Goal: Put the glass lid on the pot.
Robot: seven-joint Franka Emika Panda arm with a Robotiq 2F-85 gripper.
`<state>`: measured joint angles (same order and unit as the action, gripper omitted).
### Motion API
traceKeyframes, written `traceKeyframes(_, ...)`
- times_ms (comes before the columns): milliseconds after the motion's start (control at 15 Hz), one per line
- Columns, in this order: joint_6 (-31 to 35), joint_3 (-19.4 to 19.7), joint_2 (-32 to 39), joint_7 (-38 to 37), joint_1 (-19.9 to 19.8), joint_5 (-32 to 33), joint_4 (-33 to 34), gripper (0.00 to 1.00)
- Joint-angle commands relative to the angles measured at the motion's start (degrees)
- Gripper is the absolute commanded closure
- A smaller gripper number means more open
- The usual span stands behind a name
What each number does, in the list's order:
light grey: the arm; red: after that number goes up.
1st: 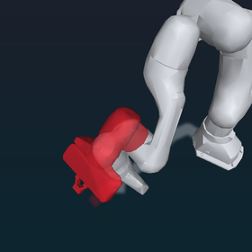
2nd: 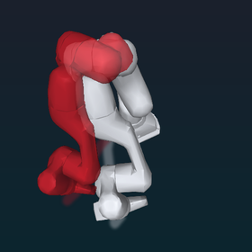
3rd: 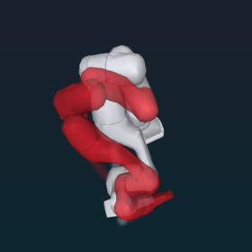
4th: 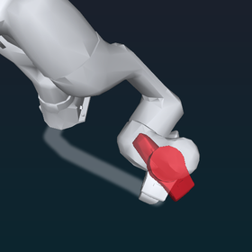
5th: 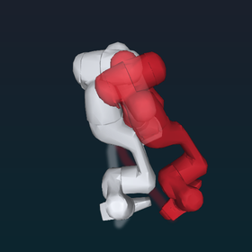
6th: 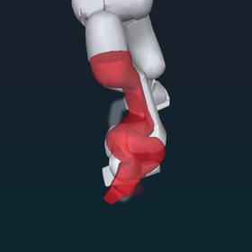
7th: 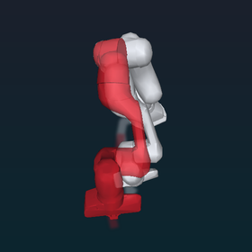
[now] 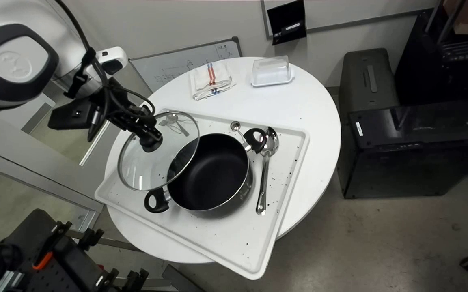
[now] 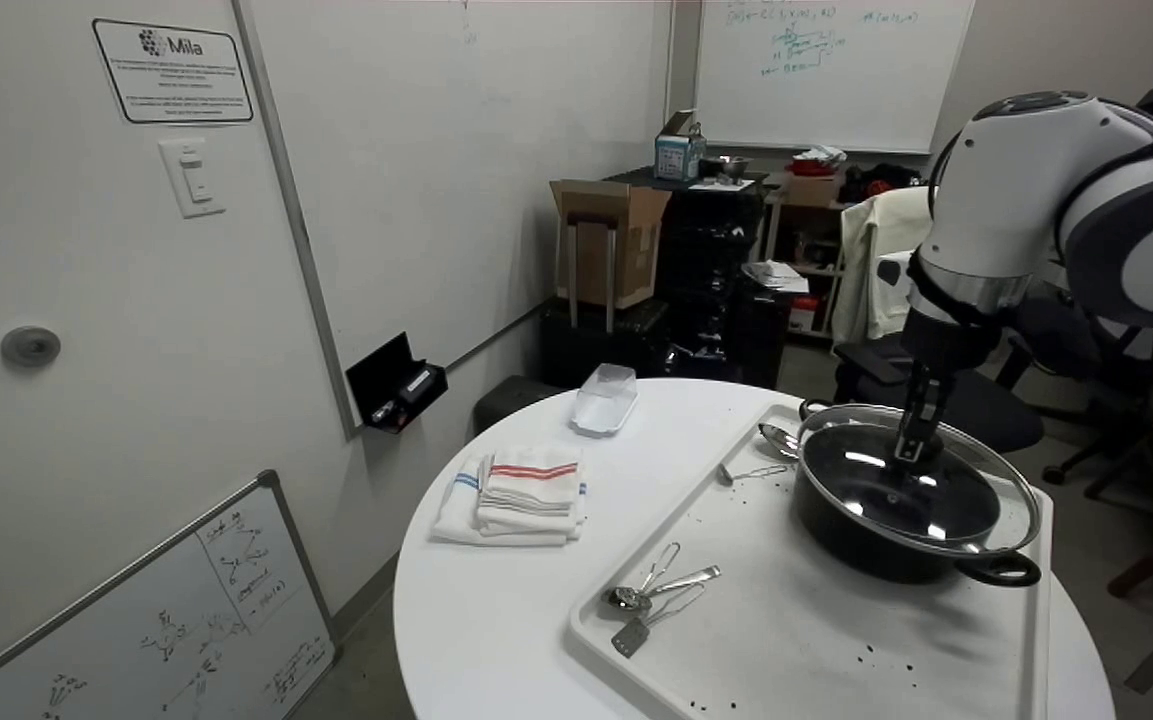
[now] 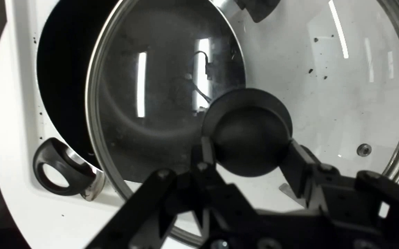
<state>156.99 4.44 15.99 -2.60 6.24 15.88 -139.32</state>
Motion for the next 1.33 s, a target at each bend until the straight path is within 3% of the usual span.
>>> traceKeyframes(0, -1.2, 0.62, -1.96, 0.64, -2.81, -0.95, -0.04, 0.76)
traceKeyframes(600, -1.39, 1.66, 1.28, 0.2, -7.68, -3.96, 3.59, 0.76)
traceKeyframes(1267, -1.05, 2.97, 9.45, -1.66, -8.47, -8.08, 10.35, 0.76)
